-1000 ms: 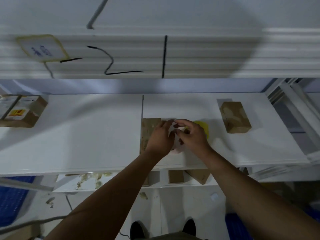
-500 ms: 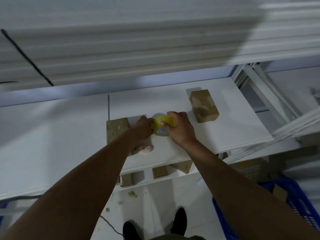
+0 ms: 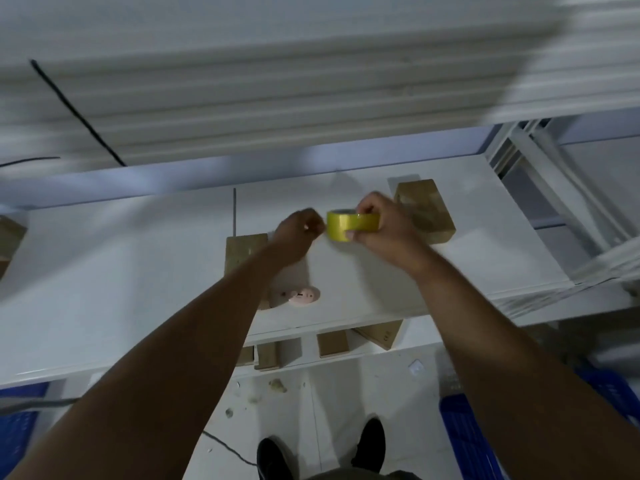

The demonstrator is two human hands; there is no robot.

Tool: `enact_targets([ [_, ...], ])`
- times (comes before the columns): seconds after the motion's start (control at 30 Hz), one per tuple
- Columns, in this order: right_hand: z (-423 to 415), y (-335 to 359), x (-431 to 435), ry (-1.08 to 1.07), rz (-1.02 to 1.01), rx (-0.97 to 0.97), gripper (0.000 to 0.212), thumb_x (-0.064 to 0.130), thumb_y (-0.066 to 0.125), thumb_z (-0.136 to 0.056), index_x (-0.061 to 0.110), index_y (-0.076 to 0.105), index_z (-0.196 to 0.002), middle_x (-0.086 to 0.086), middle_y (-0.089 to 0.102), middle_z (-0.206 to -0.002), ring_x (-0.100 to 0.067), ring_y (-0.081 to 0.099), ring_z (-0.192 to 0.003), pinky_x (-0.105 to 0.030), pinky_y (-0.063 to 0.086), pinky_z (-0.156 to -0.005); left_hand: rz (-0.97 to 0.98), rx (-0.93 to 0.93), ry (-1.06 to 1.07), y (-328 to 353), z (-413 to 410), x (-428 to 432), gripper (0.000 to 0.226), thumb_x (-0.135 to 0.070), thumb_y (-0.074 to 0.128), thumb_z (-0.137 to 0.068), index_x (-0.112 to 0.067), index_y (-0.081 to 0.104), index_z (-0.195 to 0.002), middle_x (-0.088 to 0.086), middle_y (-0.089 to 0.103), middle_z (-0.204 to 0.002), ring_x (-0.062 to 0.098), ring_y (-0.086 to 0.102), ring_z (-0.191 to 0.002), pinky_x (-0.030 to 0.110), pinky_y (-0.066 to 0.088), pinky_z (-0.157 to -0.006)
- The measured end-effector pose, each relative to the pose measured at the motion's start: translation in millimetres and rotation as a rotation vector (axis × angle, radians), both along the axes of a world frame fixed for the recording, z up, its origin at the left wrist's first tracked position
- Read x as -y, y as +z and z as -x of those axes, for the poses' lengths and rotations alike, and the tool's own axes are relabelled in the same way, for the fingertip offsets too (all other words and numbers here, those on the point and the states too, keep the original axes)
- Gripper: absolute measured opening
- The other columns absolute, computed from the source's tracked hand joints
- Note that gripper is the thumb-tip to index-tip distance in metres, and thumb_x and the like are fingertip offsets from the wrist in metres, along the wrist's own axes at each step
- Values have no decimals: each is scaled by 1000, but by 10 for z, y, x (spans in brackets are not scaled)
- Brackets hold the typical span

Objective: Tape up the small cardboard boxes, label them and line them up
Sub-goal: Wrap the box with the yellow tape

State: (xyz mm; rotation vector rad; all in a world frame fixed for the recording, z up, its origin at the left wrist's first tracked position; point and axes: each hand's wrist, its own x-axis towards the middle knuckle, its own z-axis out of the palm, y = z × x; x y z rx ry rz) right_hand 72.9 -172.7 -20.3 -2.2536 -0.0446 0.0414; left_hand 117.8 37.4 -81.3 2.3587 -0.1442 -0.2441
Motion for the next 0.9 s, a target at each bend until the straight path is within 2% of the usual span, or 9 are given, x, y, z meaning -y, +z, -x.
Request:
enact_targets([
  [0.07, -52, 302, 74, -2, -35, -11, 33, 21, 87, -79, 22, 61, -98, 6, 63, -100, -12, 59, -89, -30, 47, -76, 125, -48, -25, 326, -3, -32, 26, -5, 64, -93, -29, 67, -81, -4, 71, -77, 14, 66, -66, 32, 54, -75],
  [0.13, -84, 483, 107, 48, -90, -42, 31, 28, 87, -82, 19, 64, -101, 3, 65, -104, -14, 61, -92, -31, 47, -78, 177, -93, -47, 618, 46, -128, 12, -12, 74, -93, -23, 76, -90, -2, 72, -73, 10, 67, -58, 29, 54, -67],
  [0.23, -80, 499, 43, 116, -83, -54, 26, 44, 84, -83, 23, 68, -88, 11, 65, -86, -12, 61, -84, -29, 44, -72, 251, -201, -3, 878, 206, -403, 13, -14, 81, -90, -8, 79, -102, 7, 78, -81, 8, 70, -58, 19, 51, -56],
  [0.33, -10, 348, -164, 161, -106, -113, 30, 46, 82, -85, 23, 66, -76, 16, 53, -62, -6, 52, -68, -25, 37, -64, 181, -317, 42, 936, 393, -765, 13, -11, 82, -87, -10, 79, -99, 3, 81, -83, 10, 74, -67, 17, 40, -48],
  [0.4, 62, 231, -336, 216, -142, -159, 30, 43, 82, -86, 21, 66, -75, 14, 50, -63, -5, 51, -66, -25, 37, -65, 119, -360, 51, 891, 500, -996, 13, -8, 82, -85, -14, 79, -97, 7, 81, -87, 12, 75, -74, 17, 32, -44],
  [0.53, 165, 64, -622, 257, -159, -234, 30, 40, 80, -89, 19, 63, -76, 7, 51, -70, -8, 50, -69, -21, 38, -62, 116, -336, 78, 761, 752, -1356, 29, 11, 64, -91, -11, 77, -106, 5, 74, -82, -1, 65, -58, 14, 35, -42],
  [0.6, 185, -4, -713, 270, -162, -267, 31, 43, 79, -89, 19, 64, -76, 6, 51, -72, -11, 51, -72, -27, 37, -67, 133, -352, 94, 659, 851, -1483, 32, 10, 61, -93, -12, 76, -110, 6, 76, -84, 8, 69, -68, 15, 38, -48],
  [0.77, 200, -149, -851, 243, -123, -267, 38, 51, 76, -87, 18, 61, -75, 7, 50, -71, -15, 52, -72, -33, 37, -69, 173, -398, 183, 404, 903, -1665, 25, 1, 63, -97, -20, 66, -111, 8, 76, -96, 19, 63, -88, 31, 46, -80],
  [0.9, 203, -173, -913, 228, -132, -311, 51, 59, 71, -79, 11, 56, -74, 4, 43, -69, -15, 45, -69, -34, 32, -68, 512, -418, 336, 366, 941, -1745, 26, 1, 72, -94, -5, 62, -118, 17, 74, -100, 27, 75, -90, 38, 62, -88],
])
